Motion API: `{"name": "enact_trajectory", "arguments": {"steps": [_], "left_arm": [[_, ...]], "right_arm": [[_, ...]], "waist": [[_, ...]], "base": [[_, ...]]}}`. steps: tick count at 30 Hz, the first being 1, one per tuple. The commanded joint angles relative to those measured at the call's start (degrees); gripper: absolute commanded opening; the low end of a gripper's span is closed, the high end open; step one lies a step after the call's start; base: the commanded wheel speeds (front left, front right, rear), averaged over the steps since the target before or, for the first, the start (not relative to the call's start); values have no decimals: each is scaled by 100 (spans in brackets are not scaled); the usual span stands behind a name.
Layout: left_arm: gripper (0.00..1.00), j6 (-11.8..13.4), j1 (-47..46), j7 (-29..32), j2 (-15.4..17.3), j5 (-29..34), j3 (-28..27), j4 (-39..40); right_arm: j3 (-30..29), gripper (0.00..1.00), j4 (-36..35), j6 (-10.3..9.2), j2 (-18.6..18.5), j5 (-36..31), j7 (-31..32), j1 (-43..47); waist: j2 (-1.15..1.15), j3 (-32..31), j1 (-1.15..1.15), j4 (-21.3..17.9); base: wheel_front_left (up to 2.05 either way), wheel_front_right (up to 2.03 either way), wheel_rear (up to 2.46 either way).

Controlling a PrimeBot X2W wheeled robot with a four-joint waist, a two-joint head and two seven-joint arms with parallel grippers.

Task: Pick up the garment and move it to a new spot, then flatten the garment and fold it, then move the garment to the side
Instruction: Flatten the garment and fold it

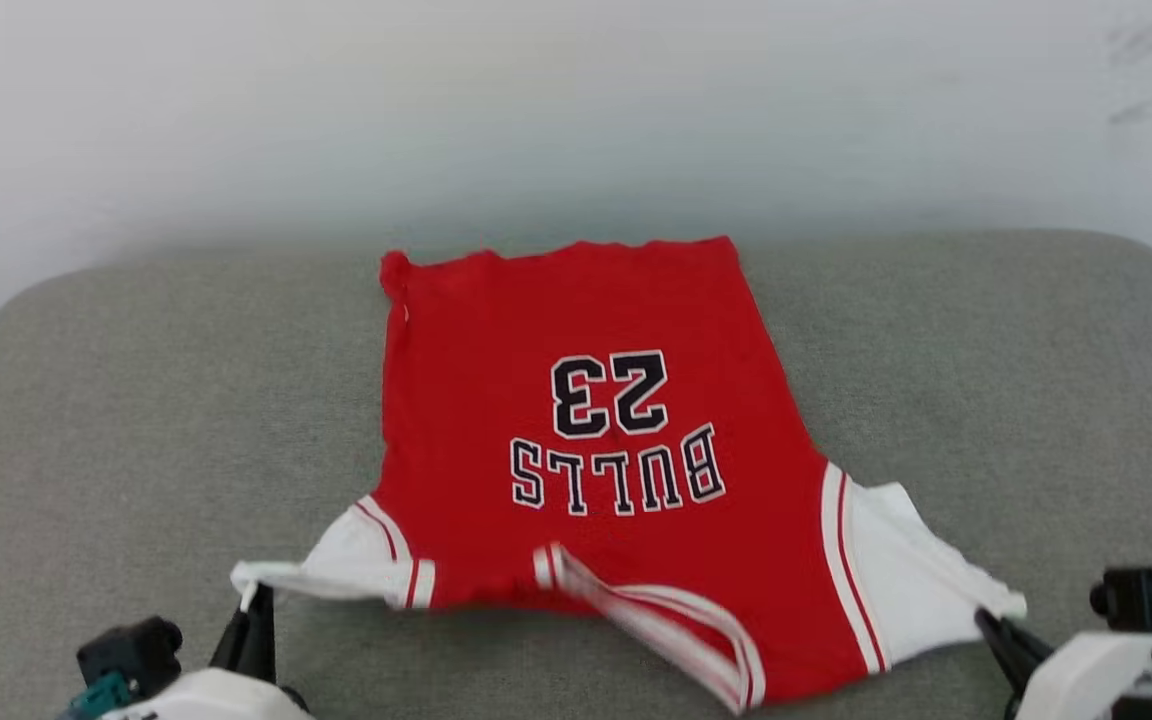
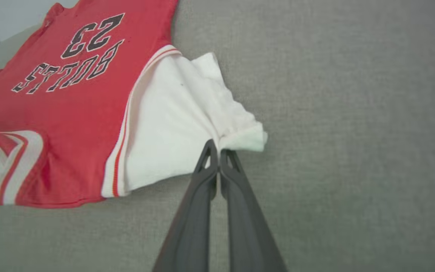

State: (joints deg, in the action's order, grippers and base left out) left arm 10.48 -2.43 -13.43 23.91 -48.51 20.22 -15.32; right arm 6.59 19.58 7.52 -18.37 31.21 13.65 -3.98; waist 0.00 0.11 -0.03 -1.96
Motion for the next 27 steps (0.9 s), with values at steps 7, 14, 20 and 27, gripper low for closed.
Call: {"name": "enact_trajectory", "arguments": {"steps": [7,14,20,27], "left_arm": [[0,557,1017,195,95,-28,48,937],[0,734,949,281,295,264,180,1492],[0,740,571,281,366,406,182,1861],[0,512,-268,240,371,636,240,2168]], "right_arm": [[-1167,13,-1933,-4,1098,-895,1318,2025],[-1422,100,-2717,-4,1332,-1385,1222,1471],[-1529,100,-1897,-4,1176,-1298,1070,-223],[-1507,100,-218,-4,779,-1120,1334,-2552]], "waist": [[0,-94,3,132],[0,-2,3,121],[0,597,3,185],[0,1656,3,559]], "base": [[0,0,0],[0,0,0],[0,0,0],[0,0,0]]}}
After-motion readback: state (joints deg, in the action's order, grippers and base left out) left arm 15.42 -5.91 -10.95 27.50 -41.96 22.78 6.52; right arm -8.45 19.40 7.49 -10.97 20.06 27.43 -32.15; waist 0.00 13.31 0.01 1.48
